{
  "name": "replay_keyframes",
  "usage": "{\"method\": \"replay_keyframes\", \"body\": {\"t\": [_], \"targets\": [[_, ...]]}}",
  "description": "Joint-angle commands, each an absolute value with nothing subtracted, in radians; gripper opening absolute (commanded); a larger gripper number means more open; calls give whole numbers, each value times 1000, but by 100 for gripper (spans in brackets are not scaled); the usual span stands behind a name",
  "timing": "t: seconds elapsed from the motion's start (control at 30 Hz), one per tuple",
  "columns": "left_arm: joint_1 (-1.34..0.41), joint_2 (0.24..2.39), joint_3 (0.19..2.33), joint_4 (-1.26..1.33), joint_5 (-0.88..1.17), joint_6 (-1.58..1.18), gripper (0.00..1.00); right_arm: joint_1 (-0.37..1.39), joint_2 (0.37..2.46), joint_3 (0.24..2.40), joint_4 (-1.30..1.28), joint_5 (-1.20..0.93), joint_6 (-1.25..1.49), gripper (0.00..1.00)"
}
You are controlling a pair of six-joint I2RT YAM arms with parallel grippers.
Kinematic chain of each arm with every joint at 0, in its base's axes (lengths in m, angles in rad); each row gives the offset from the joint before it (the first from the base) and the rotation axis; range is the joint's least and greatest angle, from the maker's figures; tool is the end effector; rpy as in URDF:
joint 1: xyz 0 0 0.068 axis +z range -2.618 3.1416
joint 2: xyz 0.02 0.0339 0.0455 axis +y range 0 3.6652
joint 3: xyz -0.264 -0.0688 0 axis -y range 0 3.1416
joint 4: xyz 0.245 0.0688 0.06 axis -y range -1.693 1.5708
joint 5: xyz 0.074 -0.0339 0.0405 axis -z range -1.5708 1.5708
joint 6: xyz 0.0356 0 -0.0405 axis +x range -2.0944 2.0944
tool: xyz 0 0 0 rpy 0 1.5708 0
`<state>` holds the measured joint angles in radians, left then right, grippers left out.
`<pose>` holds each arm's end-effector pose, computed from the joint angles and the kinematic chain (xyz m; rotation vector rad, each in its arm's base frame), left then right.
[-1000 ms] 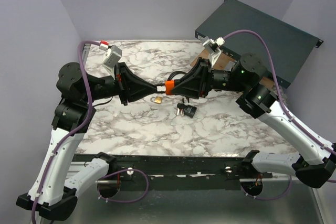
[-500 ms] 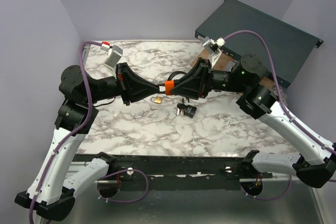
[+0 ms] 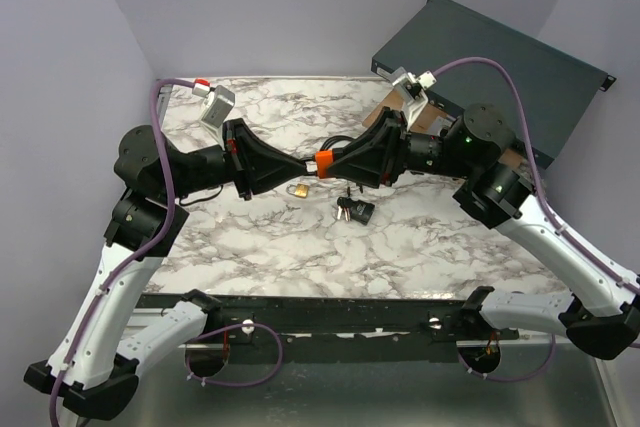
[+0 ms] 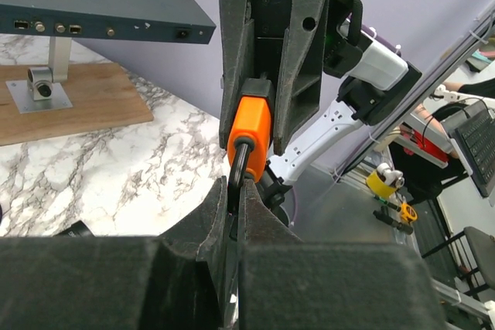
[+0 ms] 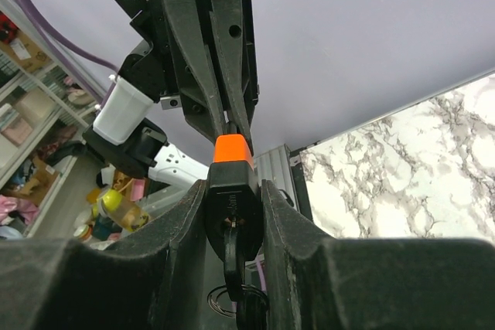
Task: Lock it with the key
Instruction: Lock the lock.
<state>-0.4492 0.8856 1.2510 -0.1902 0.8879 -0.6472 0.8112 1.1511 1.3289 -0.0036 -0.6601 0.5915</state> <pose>0.1279 -0.0923 0.4783 0.6689 1.5103 -1.4762 0.1519 0.1916 0.4747 -0.7859 1.4477 1.5715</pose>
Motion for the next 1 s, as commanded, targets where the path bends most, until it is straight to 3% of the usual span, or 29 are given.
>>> {"method": "replay_keyframes", "body": {"t": [0.0,0.47,0.87,0.97], "targets": [[-515,941,1277,-176,862,-653,0,883,1192,1349,4,-638,573,1],[-604,992,1324,-177,812,-647,0,921,1206,1342,2,-611,558,1],[-604,949,1341,-322,567,-578,0,922,1175,1365,-109,-513,481,1],[-604,921,1328,-301,559,-578,0,922,1164,1358,-105,-509,469,8]]}}
